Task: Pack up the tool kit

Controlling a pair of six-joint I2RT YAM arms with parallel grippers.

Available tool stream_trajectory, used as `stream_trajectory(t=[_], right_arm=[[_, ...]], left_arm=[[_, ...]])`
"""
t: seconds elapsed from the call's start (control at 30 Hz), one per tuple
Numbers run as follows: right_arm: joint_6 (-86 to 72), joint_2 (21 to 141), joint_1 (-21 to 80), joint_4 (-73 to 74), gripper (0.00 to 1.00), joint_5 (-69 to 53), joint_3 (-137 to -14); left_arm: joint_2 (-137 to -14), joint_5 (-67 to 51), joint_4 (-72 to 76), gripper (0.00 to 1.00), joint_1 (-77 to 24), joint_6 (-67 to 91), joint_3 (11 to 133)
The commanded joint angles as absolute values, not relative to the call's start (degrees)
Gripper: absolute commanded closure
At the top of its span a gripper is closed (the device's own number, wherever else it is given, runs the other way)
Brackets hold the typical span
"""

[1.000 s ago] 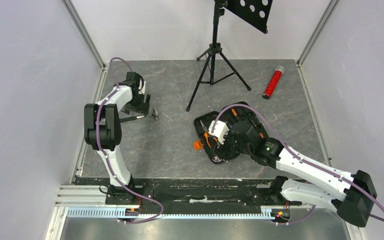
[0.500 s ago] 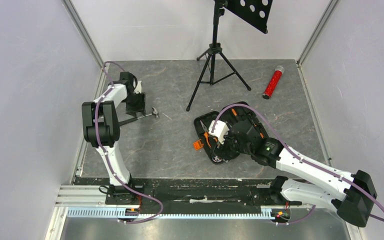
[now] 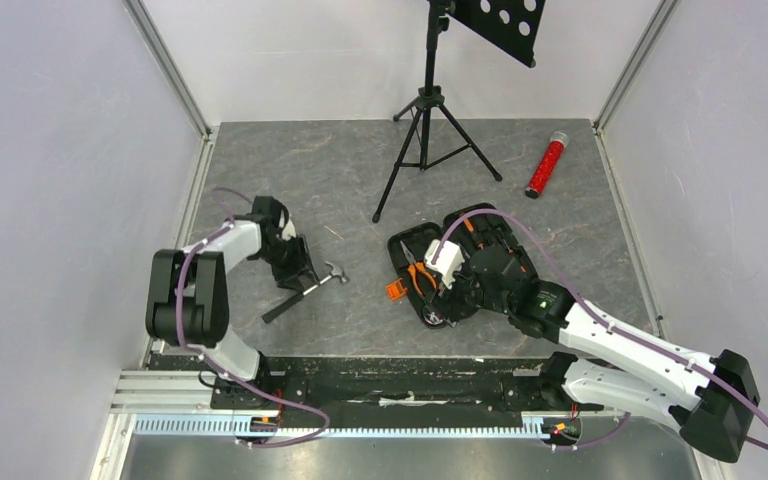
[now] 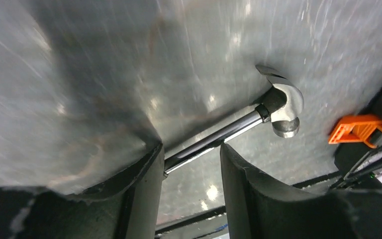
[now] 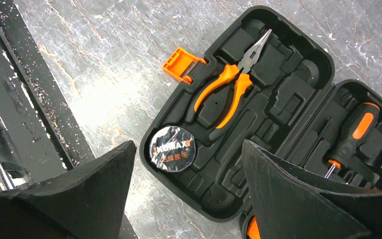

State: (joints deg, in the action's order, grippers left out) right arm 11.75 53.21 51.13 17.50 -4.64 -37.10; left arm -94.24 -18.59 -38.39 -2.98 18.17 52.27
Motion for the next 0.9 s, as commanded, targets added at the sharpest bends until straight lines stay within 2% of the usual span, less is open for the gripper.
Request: stream_trajectory(t=[0.0,0.17,0.37,0.47,0.57,0.67,0.73,0.87], right_arm=[[9.0,52.5,51.0,14.6,0.19,-4.1,-36.6],[8.1,52.7,51.0,14.5,0.18,-4.1,-36.1],[8.0,50.5,51.0,14.1,0.17,-3.0,-35.0],[7.8,49.9,51.0,13.6,0.17,-2.8,-34.4],[7.2,50.2,51.0,13.2,0.17,-2.4,-34.2],[6.2,51.0,51.0,12.7,0.17,-2.4,-34.3],[4.9,51.6,51.0,11.8,0.18,-2.7,-34.3],[1.8,54.0,51.1,9.0,0.21,-4.0,-33.7]], left_arm=[[-88.9,-17.7,-34.8,0.45,-7.4,27.9,45.1],[-87.4,-6.3,-38.3,0.38,-16.7,26.2,48.0],[-92.6,6.2,-42.6,0.41,-26.9,22.3,53.5],[-95.9,6.0,-42.5,0.53,-29.2,23.7,54.6],[-96.9,1.4,-39.0,0.8,-29.6,28.4,54.0],[-95.6,-6.6,-32.4,0.95,-29.7,35.7,51.0],[-94.0,-11.7,-25.5,0.98,-29.7,41.6,47.6],[-89.3,-13.6,-14.5,0.98,-30.5,54.4,40.5]])
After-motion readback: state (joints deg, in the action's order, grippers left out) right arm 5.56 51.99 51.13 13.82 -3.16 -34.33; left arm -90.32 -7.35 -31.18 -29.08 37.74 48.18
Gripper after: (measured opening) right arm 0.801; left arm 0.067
